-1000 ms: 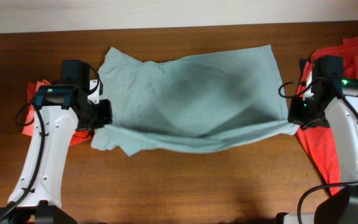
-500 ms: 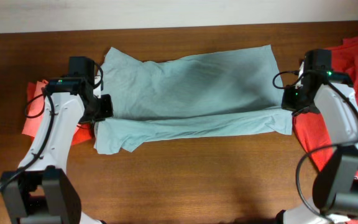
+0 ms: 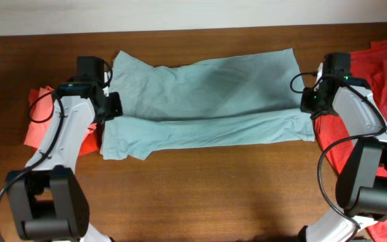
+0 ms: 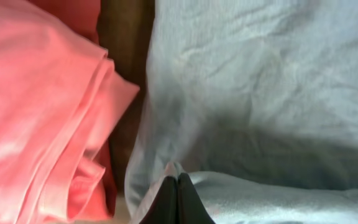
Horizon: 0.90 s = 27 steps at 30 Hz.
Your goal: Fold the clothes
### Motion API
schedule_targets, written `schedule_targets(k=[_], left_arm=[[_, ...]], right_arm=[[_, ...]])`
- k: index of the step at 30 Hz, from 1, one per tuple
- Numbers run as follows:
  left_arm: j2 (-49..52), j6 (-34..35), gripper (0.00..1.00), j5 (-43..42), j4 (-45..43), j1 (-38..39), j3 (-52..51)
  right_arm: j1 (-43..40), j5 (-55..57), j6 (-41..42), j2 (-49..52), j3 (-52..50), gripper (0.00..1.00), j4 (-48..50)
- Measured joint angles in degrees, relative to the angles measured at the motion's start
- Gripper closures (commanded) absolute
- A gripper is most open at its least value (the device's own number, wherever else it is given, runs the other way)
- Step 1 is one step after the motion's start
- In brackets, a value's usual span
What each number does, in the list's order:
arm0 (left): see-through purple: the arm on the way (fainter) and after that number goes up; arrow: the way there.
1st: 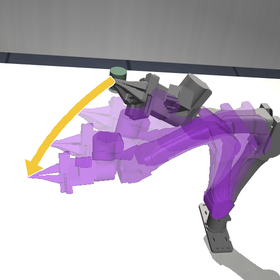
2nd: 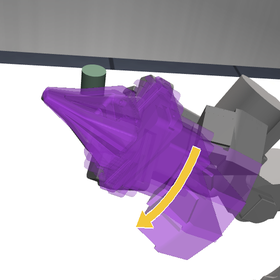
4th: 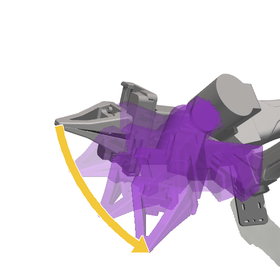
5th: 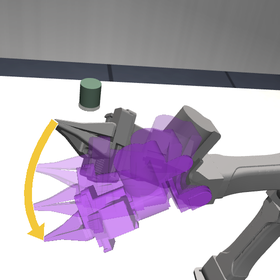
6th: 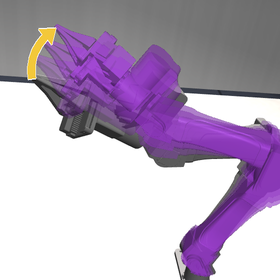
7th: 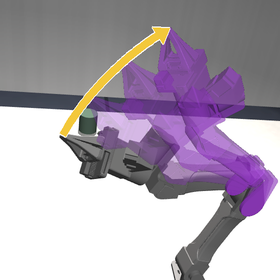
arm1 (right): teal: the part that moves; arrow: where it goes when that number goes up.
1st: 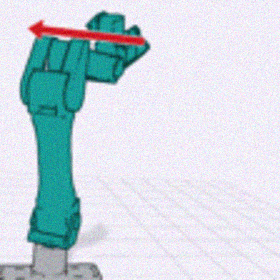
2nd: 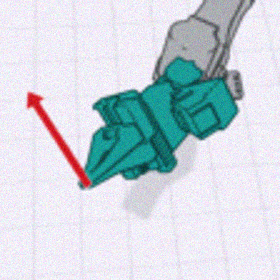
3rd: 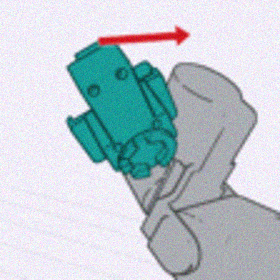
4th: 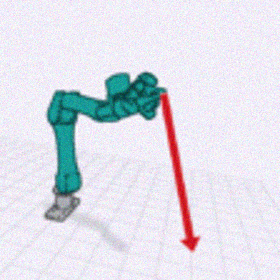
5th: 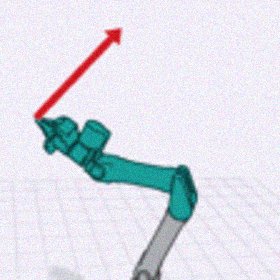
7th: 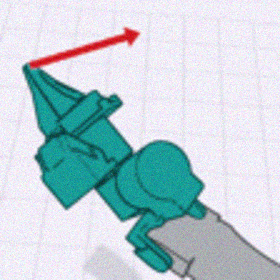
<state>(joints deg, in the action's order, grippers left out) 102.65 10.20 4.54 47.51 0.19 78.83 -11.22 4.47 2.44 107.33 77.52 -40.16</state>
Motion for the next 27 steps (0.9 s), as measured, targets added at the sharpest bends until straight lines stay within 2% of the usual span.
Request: schedule_targets(k=[13,16,19,20,23,25,27], left_arm=[[3.04,0.17,1.00,0.44,-6.69,0.00,-0.02],[3.04,0.17,1.00,0.44,-7.06,0.00,-0.02],[3.04,0.17,0.99,0.46,-7.08,0.00,-0.02],[3.04,0.17,0.96,0.46,-7.10,0.00,-0.02],[3.04,0.39,0.88,0.44,-7.04,0.00,-0.02],[3.04,0.44,0.78,0.46,-6.67,0.00,-0.02],[3.04,0.33,0.64,0.50,-5.20,0.00,-0.02]], right_arm=[[0.00,-1.09,-0.11,2.27,0.00,0.93,5.55],[0.00,-1.31,-0.09,2.58,0.00,0.65,6.62],[0.00,-1.33,-0.50,2.58,0.00,0.56,7.06],[0.00,-1.33,-0.37,2.58,0.00,0.53,7.02],[0.00,-1.31,-0.68,2.58,0.00,0.53,6.75],[0.00,-1.33,-0.70,2.58,0.00,0.53,6.05],[0.00,-1.33,-0.74,2.58,0.00,0.54,5.05]])
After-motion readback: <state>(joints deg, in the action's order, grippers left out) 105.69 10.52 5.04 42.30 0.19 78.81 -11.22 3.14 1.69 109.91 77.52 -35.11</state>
